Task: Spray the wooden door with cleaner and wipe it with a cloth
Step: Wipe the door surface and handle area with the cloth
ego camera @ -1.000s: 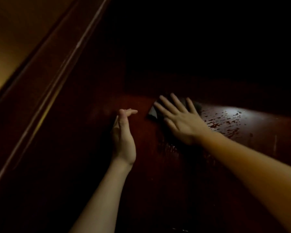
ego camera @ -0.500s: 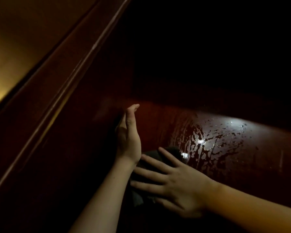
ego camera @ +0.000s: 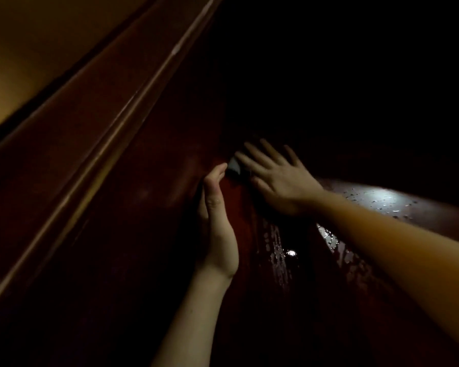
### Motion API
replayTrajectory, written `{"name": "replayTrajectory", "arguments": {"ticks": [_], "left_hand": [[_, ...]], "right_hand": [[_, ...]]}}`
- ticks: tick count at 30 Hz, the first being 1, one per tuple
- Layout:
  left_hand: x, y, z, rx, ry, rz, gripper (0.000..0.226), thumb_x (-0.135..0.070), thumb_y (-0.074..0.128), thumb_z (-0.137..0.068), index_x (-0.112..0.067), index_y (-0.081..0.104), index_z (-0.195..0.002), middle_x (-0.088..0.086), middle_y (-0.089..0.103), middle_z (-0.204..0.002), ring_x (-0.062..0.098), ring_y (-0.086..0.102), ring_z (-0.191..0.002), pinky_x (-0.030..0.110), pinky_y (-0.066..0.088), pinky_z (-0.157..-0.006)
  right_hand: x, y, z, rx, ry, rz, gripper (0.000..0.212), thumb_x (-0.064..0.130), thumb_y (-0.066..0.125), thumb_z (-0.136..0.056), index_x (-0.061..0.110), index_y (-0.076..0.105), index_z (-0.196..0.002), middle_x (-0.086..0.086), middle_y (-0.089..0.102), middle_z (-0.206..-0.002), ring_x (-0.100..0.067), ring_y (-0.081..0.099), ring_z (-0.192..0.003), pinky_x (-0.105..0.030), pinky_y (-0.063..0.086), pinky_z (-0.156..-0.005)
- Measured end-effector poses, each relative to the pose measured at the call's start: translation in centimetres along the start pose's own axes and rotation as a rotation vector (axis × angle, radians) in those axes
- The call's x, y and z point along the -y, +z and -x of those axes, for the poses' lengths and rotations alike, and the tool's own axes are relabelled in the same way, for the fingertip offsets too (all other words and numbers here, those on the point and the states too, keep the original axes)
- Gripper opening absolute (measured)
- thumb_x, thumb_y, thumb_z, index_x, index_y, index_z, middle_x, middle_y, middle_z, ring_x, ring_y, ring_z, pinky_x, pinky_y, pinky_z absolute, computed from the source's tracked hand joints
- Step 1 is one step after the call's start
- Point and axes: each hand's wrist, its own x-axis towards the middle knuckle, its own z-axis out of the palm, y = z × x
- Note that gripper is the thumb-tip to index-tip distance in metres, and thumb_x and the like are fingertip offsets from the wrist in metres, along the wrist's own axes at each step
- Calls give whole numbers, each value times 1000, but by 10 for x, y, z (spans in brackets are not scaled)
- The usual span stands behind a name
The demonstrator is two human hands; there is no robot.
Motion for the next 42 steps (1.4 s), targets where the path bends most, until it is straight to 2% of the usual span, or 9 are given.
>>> {"name": "replayTrajectory", "arguments": {"ticks": [4, 6, 10, 15, 23, 29, 34, 37, 42], "left_hand": [[-3, 9, 5, 23, -18, -40, 78, -78, 13, -92, -39, 52, -146, -25, 50, -148, -21, 42, -131, 3, 33, -99], [-3, 16, 14, 96, 8, -240, 70, -71, 13, -96, -42, 47, -149, -26, 40, -156, -26, 26, -137, 14, 25, -116], [6, 26, 28, 332, 147, -870, 80, -76, -5, -92, -47, 32, -157, -24, 13, -170, -9, -12, -155, 38, -16, -128], [10, 30, 30, 329, 153, -1019, 85, -79, -10, -89, -48, 27, -158, -23, 4, -171, -2, -19, -156, 41, -23, -126], [-6, 70, 24, 178, 83, -858, 63, -51, 19, -96, -32, 51, -147, -2, 43, -158, 20, 26, -154, 50, -5, -129], [9, 143, 3, 403, 218, -1134, 61, -54, 11, -105, -37, 19, -163, 0, 6, -175, 16, -7, -162, 54, -12, -129], [20, 146, 7, 406, 292, -1218, 79, -65, -4, -92, -38, 18, -163, 3, 7, -175, 20, -7, -162, 58, -12, -127], [12, 147, 6, 393, 288, -1038, 77, -65, 1, -92, -39, 24, -161, -1, 10, -175, 16, -3, -162, 54, -17, -127], [3, 128, 4, 322, 266, -522, 72, -58, 13, -96, -29, 41, -155, -2, 25, -170, 10, 20, -156, 40, 5, -131]], "right_hand": [[20, 9, 86, 97, -301, 46, 60, 53, 2, -100, 48, -17, -156, 16, -21, -167, -18, -26, -154, -50, -18, -122], [3, 13, 109, 103, -281, 67, 59, 53, 6, -102, 47, -17, -157, 16, -21, -168, -18, -25, -154, -50, -18, -123], [-66, 10, 121, 3, 207, -16, 65, 58, 1, -92, 48, -15, -154, 17, -20, -167, -19, -21, -156, -58, -3, -125], [-81, 13, 110, -12, 741, -169, 64, 59, 13, -104, 38, -8, -161, 5, -19, -170, -27, -24, -154, -65, -12, -121], [-63, 5, 111, 36, 173, -234, 52, 54, 13, -108, 52, -1, -158, 13, -19, -169, -24, -31, -151, -54, -26, -118], [-204, 16, 187, -3, 866, -192, 54, 48, 15, -109, 50, -6, -158, 9, -17, -170, -27, -20, -155, -60, -9, -123], [-234, 22, 223, -27, 1213, -257, 54, 49, 13, -108, 47, -5, -159, 6, -15, -171, -29, -18, -156, -61, -11, -122], [-205, 11, 186, -11, 1057, -228, 56, 48, 16, -109, 44, -5, -160, 3, -16, -170, -32, -19, -155, -62, -10, -122], [-75, 20, 146, -7, 232, -96, 67, 48, 24, -108, 29, -11, -162, -2, -17, -170, -33, -25, -154, -57, -12, -124]]}}
